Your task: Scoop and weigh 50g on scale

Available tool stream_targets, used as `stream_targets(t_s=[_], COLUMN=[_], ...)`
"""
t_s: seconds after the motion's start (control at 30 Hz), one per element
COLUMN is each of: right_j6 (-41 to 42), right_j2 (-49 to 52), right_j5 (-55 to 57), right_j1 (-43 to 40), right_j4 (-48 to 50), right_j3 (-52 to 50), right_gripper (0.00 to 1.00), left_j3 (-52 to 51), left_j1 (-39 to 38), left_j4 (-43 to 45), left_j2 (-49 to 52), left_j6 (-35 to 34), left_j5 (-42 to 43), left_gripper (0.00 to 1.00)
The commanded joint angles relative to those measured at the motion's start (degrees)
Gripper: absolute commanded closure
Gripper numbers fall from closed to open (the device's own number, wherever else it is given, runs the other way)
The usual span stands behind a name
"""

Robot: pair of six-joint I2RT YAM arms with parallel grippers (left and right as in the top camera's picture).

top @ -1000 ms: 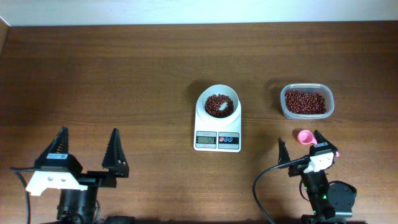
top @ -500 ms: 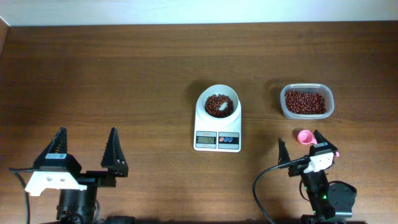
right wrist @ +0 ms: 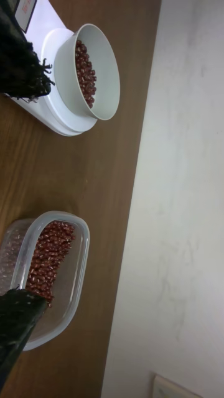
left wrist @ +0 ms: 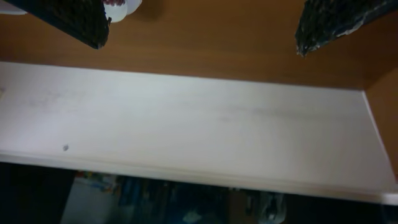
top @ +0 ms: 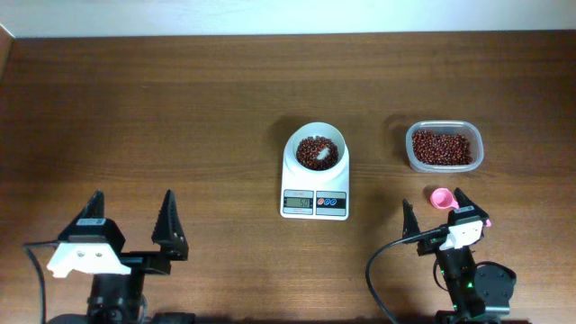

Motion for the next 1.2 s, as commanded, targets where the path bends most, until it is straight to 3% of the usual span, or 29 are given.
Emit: stream_targets(t_s=[0.0,0.53,0.9,1.17], right_j6=[0.20,0.20,0.20,0.20], right_j2=[-0.50,-0.50,-0.50,-0.50], right_j5=[0.90,0.90,0.90,0.90], right_j1=[-0.28,-0.28,-0.28,-0.28], right_j4=[-0.46,-0.46,-0.46,-0.46], right_j3=[-0.28,-0.28,-0.28,-0.28], right_gripper=[0.01,0.01,0.01,0.01], left_j3=[-0.37,-1.20,-6.03,-9.94], left_j1=[1.36,3.80,4.09,4.13], left_j4=[-1.31,-12.74,-12.46,-6.99], left_j2=[-3.78,-17.62,-17.62,-17.62], left_j6=[-0.52,-0.55,-0.55,-3.32], left_j5=[-0.83,1.20,2.38,2.36], left_gripper=[0.01,0.01,0.01,0.01])
